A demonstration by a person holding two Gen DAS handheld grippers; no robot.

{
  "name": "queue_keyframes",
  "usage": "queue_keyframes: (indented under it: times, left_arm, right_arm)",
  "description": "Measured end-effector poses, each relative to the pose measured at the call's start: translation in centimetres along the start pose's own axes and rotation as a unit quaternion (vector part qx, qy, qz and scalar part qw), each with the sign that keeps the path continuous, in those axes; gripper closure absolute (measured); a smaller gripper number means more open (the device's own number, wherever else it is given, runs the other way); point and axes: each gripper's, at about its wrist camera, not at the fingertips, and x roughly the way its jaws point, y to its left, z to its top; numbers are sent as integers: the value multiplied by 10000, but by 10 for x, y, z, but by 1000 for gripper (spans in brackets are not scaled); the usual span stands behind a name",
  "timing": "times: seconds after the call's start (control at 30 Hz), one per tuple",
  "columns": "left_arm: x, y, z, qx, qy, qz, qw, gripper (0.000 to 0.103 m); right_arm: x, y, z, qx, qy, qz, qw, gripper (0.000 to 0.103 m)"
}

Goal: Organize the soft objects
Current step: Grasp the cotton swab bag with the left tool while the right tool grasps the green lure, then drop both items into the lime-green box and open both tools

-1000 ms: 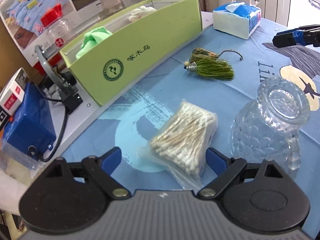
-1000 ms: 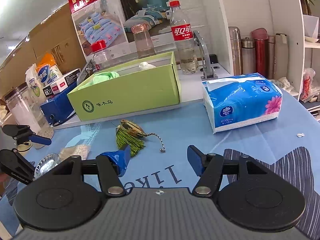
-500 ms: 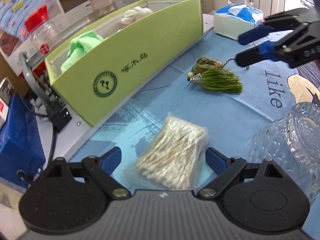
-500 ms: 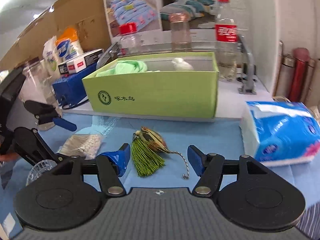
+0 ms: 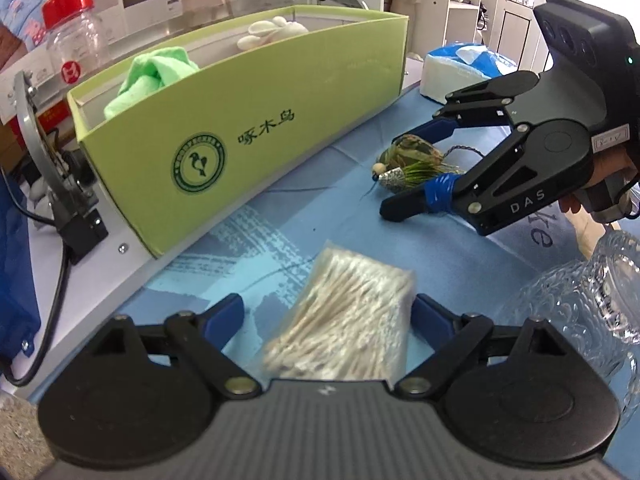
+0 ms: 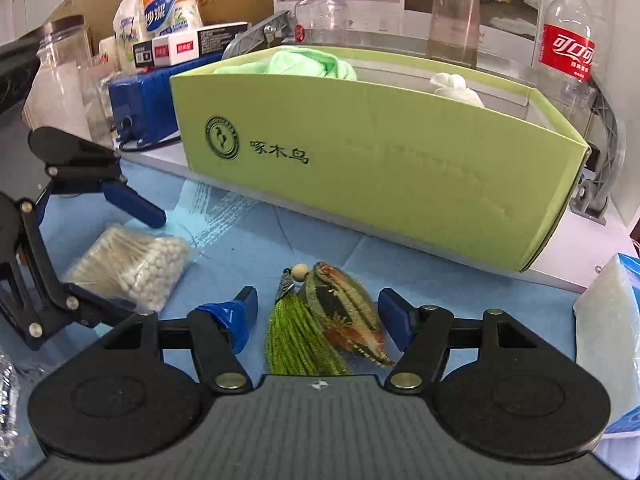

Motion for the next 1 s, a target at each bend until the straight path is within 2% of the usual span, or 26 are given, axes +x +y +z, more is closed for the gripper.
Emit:
queue_keyframes:
  times: [0.13,0.2,0.23,0.27,0.33,0.37,0.47,0.57,0.67,0.8,0.87,1.0]
  left_arm:
    - [-1,-2,0,-62,5,40,10000,11]
    - [-2,-3,0,-134,18,51,9999,15]
    - [-5,-3,-1,-210,-14,-6,9998,30]
    - [-9,-5,-1,-266,-52,-30,9996,50]
    - [-13,-10,-3,-338,-24,159,9993,56]
    - [-16,-13,-5,-394,-29,217,9990,58]
    - [-32,-17,-9,-772,-79,387,9962,62]
    - [-62,-13,1,-1258,-277,470,9905,62]
    - [-95,-11,37,-1359,-635,778,9856,62]
    - [-115,9,103,-1611,-1039,1039,9759,62]
    - [-109,21,136,-1651,-1150,1096,9734,62]
    - [-67,44,183,-1827,-1017,1151,9711,62]
  right_arm:
    - [0,-1,-2,-22,-65,-13,10000,46]
    - [1,0,0,25,-22,-46,10000,45]
    - [1,0,1,25,-6,-55,10000,45]
    - [1,0,1,-3,-2,-55,10000,47]
    - [-1,0,0,23,0,-51,10000,56]
    - [-3,0,0,49,1,-85,10000,75]
    - [-13,0,-3,112,62,-38,9999,78]
    - [-36,-1,-5,228,-177,-13,9996,78]
    - [-69,-4,16,228,-658,-6,9976,78]
    - [-93,-20,70,158,-1313,-197,9910,78]
    - [-93,-32,98,166,-1516,-305,9878,78]
    - [-70,-65,137,487,-1583,-503,9849,78]
